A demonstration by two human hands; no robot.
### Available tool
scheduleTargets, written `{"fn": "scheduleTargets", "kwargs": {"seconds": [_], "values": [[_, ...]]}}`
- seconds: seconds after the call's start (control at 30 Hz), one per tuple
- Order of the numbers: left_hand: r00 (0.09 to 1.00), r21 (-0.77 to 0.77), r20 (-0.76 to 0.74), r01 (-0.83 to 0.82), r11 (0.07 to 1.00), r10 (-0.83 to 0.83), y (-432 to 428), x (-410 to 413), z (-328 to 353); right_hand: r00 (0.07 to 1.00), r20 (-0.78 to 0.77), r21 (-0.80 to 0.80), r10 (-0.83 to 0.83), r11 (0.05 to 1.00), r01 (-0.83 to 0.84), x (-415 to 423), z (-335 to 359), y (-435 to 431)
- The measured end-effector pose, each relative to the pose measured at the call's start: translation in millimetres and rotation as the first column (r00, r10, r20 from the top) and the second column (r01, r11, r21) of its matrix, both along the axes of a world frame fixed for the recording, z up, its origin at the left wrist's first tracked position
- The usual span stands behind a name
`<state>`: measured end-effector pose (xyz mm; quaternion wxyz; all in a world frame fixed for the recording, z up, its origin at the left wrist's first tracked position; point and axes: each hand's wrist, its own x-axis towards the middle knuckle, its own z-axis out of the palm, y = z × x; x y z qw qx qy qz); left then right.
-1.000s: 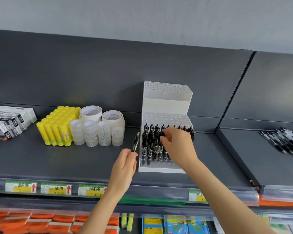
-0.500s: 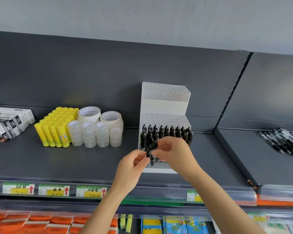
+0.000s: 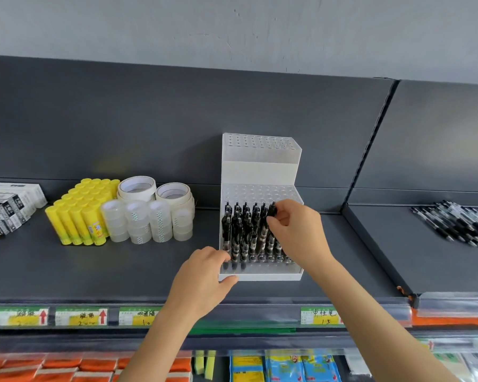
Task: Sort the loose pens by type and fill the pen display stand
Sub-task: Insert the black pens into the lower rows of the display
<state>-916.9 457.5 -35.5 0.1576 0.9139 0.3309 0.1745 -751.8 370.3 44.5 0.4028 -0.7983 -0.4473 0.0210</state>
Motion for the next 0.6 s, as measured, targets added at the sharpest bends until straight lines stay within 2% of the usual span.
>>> {"fn": "scheduleTargets", "kwargs": {"seconds": [0.23, 0.4, 0.6], "values": [[1.0, -0.057, 0.013, -0.024, 0.998, 0.025, 0.9, -7.2, 0.6, 1.0, -0.007, -0.131, 0.013, 0.991, -0.014, -2.8, -26.5, 13.3], [0.993, -0.224, 0.113, -0.011, 0.974, 0.037, 0.1, -10.4, -0.3, 1.0, -0.015, -0.161, 0.004, 0.987, -0.006, -5.1, -35.9, 17.4], [0.985, -0.322, 0.174, 0.043, 0.946, 0.015, -0.6, -8.6, -1.4, 0.999, -0.045, -0.177, -0.001, 0.984, -0.007, -3.7, -37.3, 15.8]]}}
